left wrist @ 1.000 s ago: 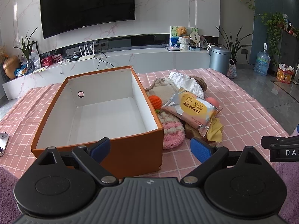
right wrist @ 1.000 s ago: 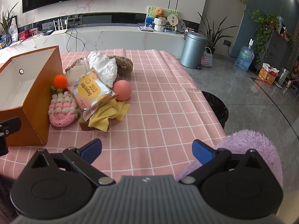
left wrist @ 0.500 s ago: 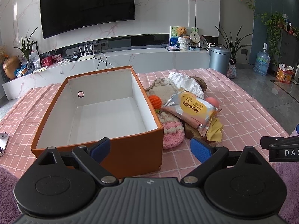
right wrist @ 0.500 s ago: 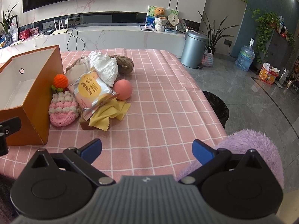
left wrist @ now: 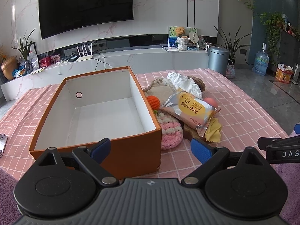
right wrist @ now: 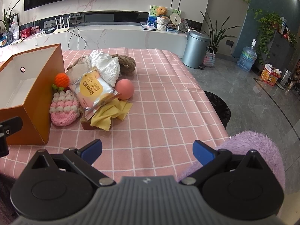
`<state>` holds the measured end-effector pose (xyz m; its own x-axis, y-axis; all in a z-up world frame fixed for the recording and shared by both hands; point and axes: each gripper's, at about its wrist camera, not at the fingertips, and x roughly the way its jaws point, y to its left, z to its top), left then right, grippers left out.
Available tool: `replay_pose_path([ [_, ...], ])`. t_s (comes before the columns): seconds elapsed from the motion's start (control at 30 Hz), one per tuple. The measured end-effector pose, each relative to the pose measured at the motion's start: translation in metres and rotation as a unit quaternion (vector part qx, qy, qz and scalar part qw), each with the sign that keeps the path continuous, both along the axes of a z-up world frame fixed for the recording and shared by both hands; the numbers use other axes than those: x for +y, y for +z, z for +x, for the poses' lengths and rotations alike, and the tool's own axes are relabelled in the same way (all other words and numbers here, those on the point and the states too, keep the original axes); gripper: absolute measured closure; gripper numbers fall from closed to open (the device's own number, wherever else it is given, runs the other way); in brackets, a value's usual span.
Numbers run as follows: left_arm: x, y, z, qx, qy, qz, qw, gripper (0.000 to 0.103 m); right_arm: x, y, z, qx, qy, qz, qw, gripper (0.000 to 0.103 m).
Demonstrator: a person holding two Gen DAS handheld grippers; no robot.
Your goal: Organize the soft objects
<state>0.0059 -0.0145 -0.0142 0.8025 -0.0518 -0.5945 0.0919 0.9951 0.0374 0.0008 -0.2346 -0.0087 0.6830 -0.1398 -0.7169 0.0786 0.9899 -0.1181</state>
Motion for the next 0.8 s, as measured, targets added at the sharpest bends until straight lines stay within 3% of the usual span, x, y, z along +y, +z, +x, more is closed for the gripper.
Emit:
replay_pose_path([
  [0.17,0.000,0.002,0.000,0.003,-0.005,-0.001,1.0000,0.000,0.001,0.000,0.001,0.000,0.004,0.004,1.000,0.002],
  [0.33,-0.004,0.008,-0.001,-0.012,-0.013,0.012,0.9998,0.000,-0.004,0.003,0.002,-0.010,0.019,0.037,0.999,0.002],
  [0.53,-0.007,0.009,0.011,0.007,-0.055,0.000,0.9985,0.000,-0.003,0.004,0.014,-0.006,0.057,0.062,0.996,0.003],
  [0.57,-0.007,0.009,0.014,0.010,-0.058,-0.001,0.9982,0.001,-0.003,0.004,0.016,-0.002,0.064,0.068,0.996,0.009],
  [0.67,-0.006,0.010,0.025,0.026,-0.082,-0.021,0.9961,0.020,-0.003,0.001,0.029,0.014,0.088,0.081,0.993,0.029],
  [0.7,-0.006,0.011,0.031,0.032,-0.090,-0.029,0.9950,0.026,-0.004,0.000,0.034,0.018,0.092,0.086,0.992,0.030],
  [0.73,-0.007,0.013,0.036,0.037,-0.095,-0.036,0.9941,0.028,-0.005,-0.001,0.039,0.020,0.096,0.092,0.991,0.031],
  [0.8,-0.009,0.018,0.049,0.050,-0.108,-0.056,0.9913,0.032,-0.007,-0.003,0.050,0.025,0.105,0.091,0.990,0.045],
])
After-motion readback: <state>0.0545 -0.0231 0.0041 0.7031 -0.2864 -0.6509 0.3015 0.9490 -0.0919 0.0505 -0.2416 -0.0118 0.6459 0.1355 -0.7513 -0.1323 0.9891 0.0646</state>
